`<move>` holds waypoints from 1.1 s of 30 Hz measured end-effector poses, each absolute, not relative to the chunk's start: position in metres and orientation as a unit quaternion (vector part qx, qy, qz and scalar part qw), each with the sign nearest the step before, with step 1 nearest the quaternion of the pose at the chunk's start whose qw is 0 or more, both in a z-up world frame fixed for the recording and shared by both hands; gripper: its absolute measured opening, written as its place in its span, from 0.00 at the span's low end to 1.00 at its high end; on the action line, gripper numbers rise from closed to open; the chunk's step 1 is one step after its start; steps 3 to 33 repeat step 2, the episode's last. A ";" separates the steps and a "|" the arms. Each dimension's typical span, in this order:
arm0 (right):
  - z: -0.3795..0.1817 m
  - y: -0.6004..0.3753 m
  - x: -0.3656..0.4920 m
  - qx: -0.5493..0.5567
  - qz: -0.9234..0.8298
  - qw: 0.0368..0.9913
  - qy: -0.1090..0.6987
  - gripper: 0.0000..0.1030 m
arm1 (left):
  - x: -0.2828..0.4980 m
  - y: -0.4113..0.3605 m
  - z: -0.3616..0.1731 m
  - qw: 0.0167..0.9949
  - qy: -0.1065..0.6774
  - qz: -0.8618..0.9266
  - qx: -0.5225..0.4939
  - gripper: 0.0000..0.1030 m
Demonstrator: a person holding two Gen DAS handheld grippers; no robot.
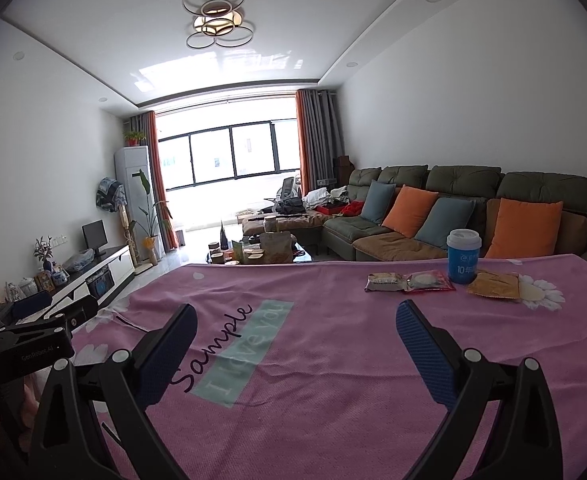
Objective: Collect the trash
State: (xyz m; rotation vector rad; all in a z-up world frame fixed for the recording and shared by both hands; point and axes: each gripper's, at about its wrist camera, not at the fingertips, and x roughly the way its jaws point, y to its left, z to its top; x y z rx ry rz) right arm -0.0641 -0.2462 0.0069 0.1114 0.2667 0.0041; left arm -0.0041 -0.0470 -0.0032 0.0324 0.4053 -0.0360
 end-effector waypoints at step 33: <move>0.006 -0.257 -0.056 0.051 -0.006 0.986 0.156 0.93 | 0.026 -0.040 -0.010 0.967 0.255 -0.024 0.009 0.95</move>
